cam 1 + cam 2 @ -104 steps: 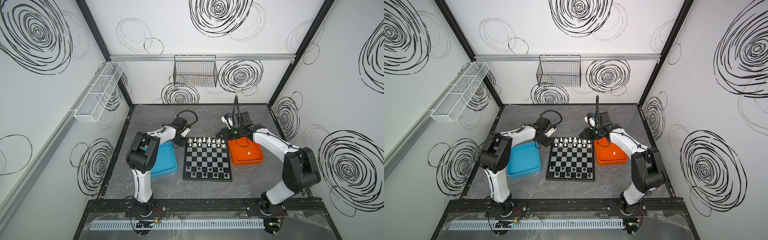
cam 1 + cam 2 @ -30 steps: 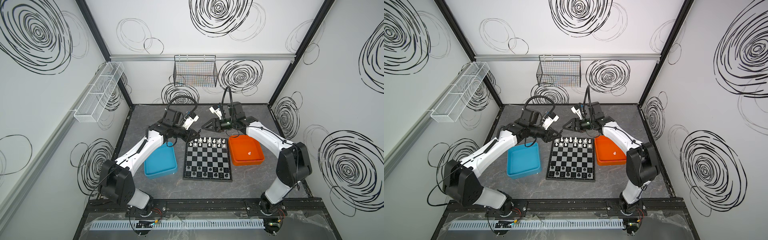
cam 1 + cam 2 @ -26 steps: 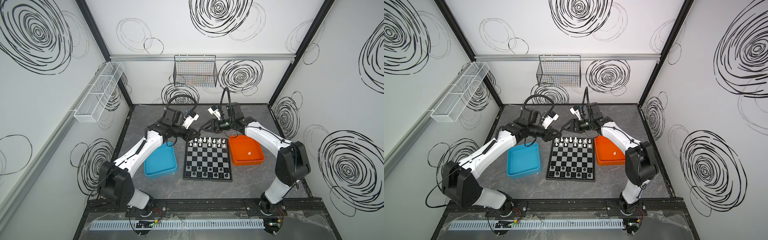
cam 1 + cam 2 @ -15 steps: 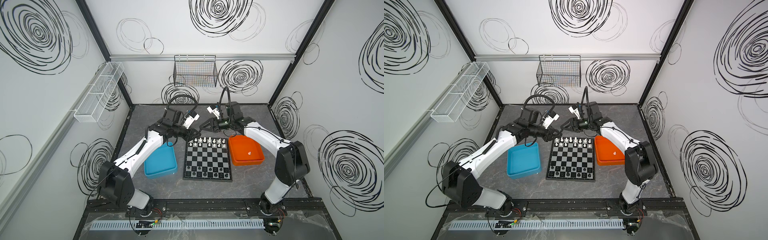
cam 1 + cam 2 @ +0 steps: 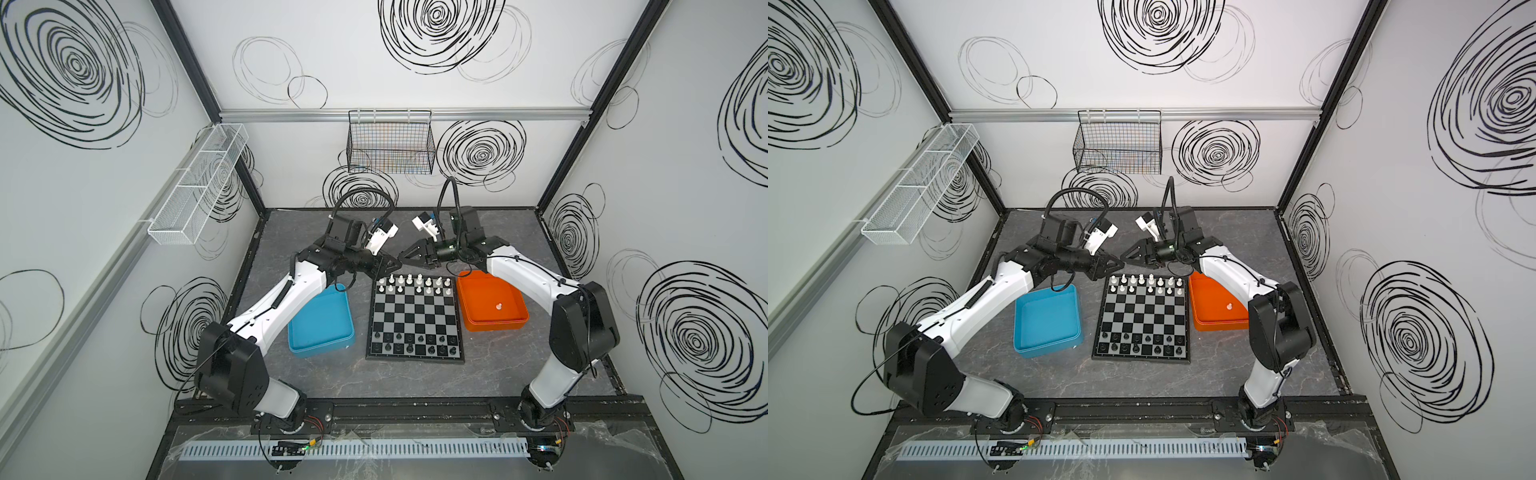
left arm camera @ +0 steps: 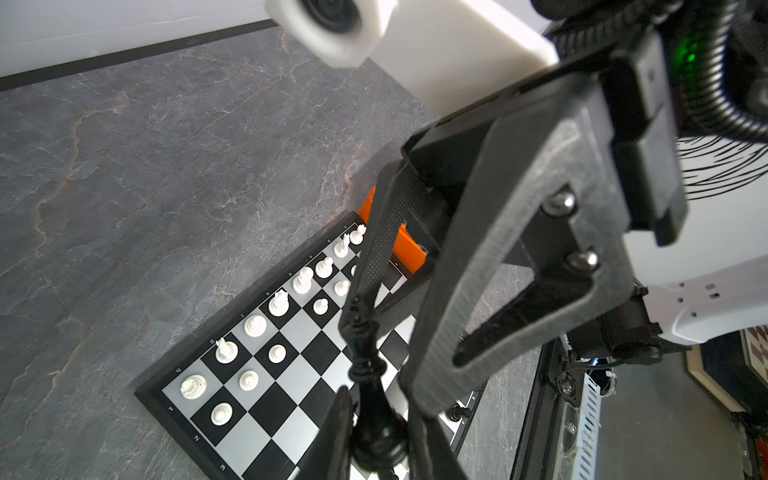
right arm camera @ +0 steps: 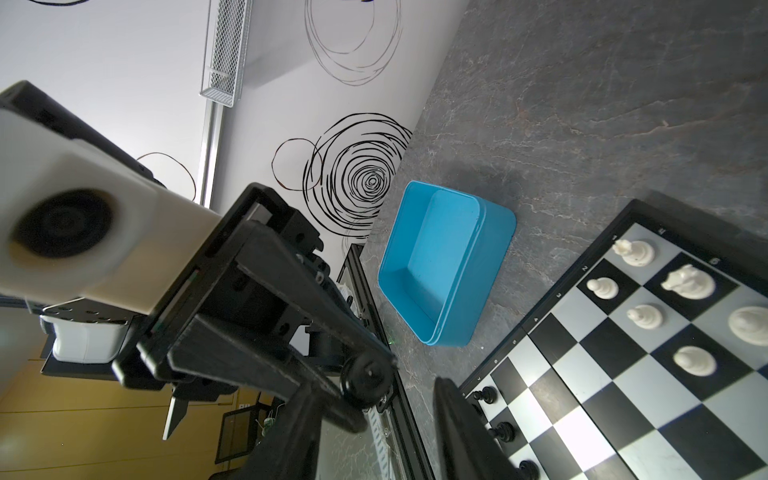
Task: Set up the chess pieces on the board
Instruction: 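Close the right gripper on the black king while the left gripper holds it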
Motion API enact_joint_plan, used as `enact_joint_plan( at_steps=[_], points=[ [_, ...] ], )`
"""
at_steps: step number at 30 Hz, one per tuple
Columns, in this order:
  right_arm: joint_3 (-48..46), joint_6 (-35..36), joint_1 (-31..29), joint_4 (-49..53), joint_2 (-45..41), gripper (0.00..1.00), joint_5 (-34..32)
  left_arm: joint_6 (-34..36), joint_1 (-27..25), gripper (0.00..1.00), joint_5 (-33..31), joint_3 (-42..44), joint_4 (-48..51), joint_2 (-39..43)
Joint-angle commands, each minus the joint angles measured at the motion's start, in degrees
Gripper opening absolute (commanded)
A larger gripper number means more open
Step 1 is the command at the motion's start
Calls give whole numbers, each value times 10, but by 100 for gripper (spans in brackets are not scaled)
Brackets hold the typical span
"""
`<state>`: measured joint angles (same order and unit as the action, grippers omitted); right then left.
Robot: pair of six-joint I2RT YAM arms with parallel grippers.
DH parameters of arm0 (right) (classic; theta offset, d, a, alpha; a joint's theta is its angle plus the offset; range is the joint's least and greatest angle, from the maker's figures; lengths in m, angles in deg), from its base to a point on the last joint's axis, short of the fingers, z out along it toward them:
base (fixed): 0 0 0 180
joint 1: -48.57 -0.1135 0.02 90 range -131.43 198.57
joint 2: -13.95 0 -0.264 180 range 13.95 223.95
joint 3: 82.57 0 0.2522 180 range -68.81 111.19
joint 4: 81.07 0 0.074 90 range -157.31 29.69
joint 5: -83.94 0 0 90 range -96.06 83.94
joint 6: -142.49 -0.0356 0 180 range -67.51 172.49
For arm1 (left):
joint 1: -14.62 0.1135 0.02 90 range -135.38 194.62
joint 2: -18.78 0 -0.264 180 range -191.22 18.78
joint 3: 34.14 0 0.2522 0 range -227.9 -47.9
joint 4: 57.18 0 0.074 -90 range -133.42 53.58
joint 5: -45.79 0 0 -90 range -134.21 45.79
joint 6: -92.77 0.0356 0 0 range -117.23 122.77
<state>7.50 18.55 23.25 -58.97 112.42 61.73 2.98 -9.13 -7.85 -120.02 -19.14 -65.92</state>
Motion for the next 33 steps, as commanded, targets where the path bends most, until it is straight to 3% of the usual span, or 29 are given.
enact_joint_plan(
  at_steps=[1,18,33],
  points=[
    [-1,-9,-4,-26,-7,46,13,-2,-1,20,3,-16,-25,3],
    [-5,-40,-10,-70,-7,27,12,-2,-2,20,-3,-7,-31,4],
    [-11,-41,-11,-72,-13,20,3,-7,-3,25,-7,2,-34,9]
  ],
)
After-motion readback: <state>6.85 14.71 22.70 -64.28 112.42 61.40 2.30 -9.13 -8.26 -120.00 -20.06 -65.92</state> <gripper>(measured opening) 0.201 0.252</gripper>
